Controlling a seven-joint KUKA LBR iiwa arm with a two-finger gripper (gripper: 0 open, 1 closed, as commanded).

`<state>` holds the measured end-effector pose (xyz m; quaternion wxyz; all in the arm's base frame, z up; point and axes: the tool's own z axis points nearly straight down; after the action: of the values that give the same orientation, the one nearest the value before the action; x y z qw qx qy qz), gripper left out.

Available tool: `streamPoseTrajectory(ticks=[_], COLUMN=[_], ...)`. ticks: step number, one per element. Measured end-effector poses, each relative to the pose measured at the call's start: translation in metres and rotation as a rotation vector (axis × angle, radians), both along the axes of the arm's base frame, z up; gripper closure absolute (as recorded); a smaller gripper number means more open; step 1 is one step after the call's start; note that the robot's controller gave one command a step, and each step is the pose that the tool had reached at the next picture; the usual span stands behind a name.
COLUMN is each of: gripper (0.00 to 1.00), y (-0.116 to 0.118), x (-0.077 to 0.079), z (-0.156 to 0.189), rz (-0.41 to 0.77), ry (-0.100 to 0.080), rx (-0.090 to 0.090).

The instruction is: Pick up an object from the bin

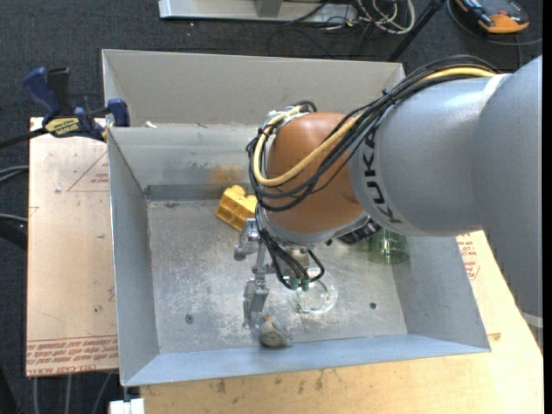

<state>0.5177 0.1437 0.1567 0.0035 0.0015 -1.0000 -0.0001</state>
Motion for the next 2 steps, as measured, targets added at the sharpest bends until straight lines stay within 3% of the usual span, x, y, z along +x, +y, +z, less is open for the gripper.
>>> streamPoseTrajectory(ticks=[1,2], gripper=[0.00,0.00], y=[-0.001,-0.040], x=[0.002,-0.006], z=[0.003,-0.012], rz=[-0.003,0.030], ry=[-0.006,-0.009], rx=[0.001,0.003])
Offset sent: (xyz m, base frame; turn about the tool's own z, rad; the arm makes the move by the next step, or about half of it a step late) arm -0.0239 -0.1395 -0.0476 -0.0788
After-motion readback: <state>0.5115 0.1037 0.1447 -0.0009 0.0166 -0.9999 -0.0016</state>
